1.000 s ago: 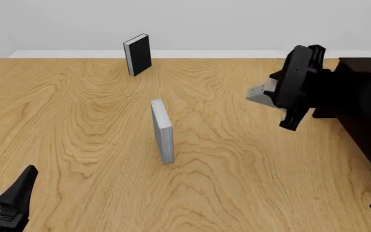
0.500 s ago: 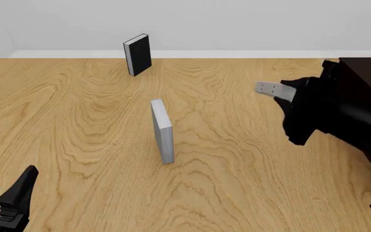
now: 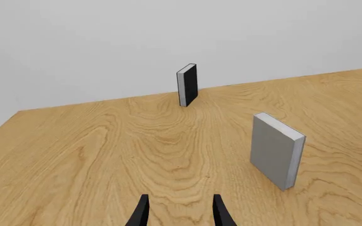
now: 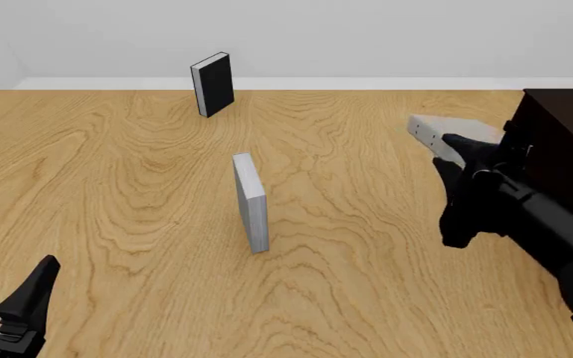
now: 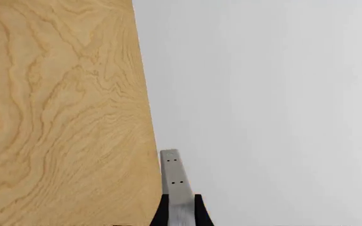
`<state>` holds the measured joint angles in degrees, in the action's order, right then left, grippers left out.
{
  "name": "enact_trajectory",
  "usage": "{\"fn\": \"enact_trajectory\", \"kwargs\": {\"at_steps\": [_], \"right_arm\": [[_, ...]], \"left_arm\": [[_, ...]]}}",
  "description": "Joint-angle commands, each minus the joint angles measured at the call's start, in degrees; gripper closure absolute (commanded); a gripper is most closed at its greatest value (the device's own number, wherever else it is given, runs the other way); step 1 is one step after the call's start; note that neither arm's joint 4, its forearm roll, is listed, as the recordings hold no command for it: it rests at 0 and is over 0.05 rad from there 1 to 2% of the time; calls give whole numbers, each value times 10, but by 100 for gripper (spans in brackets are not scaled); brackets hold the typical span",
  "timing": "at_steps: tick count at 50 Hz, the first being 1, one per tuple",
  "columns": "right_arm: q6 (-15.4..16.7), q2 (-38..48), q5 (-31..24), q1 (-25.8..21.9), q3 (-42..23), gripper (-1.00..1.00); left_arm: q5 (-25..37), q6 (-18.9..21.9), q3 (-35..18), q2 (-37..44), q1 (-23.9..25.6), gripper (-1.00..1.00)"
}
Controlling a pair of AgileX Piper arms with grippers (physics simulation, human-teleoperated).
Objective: Pick up the book on the right and place it on the cabinet shelf.
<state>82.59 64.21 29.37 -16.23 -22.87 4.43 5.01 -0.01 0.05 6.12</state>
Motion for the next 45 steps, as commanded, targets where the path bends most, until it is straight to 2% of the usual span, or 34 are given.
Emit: {"fn": "enact_trajectory", "kwargs": {"at_steps": [1,7,12,24,26,31,32,36,38,40,45], "right_arm": [[10,18,103,6,42,100],[10,20,135,18,56,100],[23,29,170,30,66,100],[27,44,208,52,87,100],[18,36,200,56,84,100],[24,42,216,60,96,100],[9,32,204,65,92,100],[16,45,233,74,106,100],[6,38,223,79,107,100],[15,51,249,82,119,100],[6,50,250,90,125,100]], "left_arm": [[0,1,0,0,1,-100],[0,-1,0,0,1,-100],[0,-2,0,1,2,-100],[1,2,0,1,2,-100],[0,2,0,1,3,-100],[-1,1,0,1,3,-100],[0,2,0,1,3,-100],[-1,2,0,1,2,-100],[-1,2,0,1,2,-100],[-1,1,0,1,2,-100],[0,2,0,1,3,-100]]}}
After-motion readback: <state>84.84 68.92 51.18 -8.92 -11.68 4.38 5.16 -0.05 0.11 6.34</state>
